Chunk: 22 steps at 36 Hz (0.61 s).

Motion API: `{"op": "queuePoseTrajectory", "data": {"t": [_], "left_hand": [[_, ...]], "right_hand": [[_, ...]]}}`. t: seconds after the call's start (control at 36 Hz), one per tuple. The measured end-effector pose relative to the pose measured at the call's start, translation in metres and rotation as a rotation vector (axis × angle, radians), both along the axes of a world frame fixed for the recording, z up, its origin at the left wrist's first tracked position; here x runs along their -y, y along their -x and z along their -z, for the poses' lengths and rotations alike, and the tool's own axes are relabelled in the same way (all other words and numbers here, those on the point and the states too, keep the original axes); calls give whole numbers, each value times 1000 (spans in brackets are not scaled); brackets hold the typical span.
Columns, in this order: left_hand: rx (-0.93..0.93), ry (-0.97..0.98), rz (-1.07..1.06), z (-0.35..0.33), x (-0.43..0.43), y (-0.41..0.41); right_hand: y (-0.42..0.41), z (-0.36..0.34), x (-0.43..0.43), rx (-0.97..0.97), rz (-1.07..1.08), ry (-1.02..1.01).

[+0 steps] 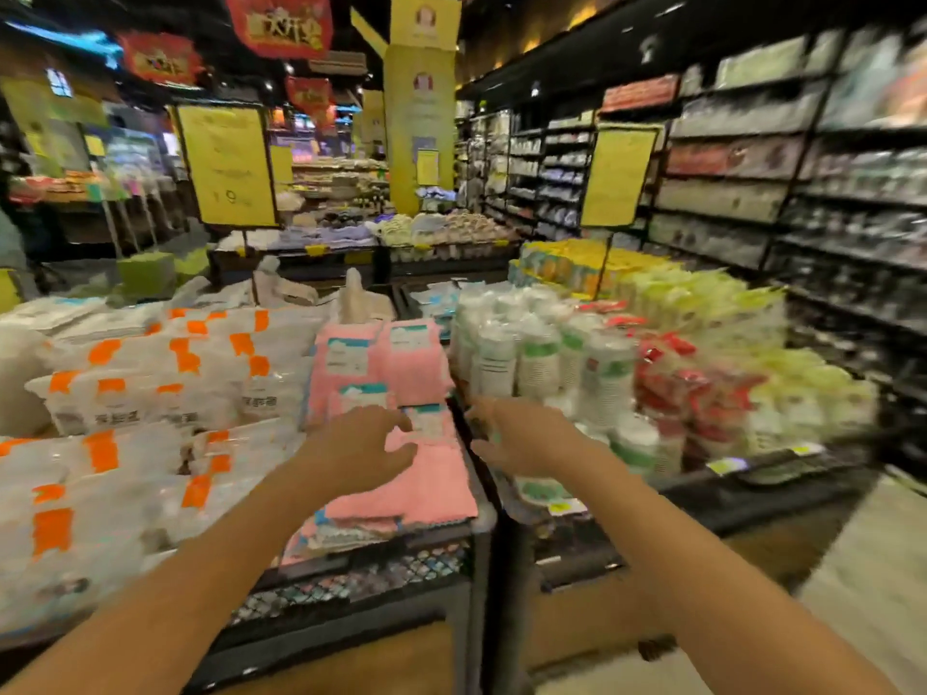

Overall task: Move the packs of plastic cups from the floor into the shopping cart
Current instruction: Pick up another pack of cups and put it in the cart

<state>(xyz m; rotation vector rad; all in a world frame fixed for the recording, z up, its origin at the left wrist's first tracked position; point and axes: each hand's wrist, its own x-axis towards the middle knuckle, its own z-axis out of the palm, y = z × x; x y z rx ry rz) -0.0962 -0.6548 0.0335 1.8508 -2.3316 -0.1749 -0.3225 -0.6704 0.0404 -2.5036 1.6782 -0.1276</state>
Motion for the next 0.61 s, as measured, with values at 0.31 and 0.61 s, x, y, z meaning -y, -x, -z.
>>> {"op": "queuePoseTrajectory", "data": {"t": [0.31,0.61], "left_hand": [[-28,-63,401,8,8,237],[-19,-94,712,33,-8,404]], "right_hand": [[237,9,-84,29,401,-72],[385,39,-154,40,728,-121]]}}
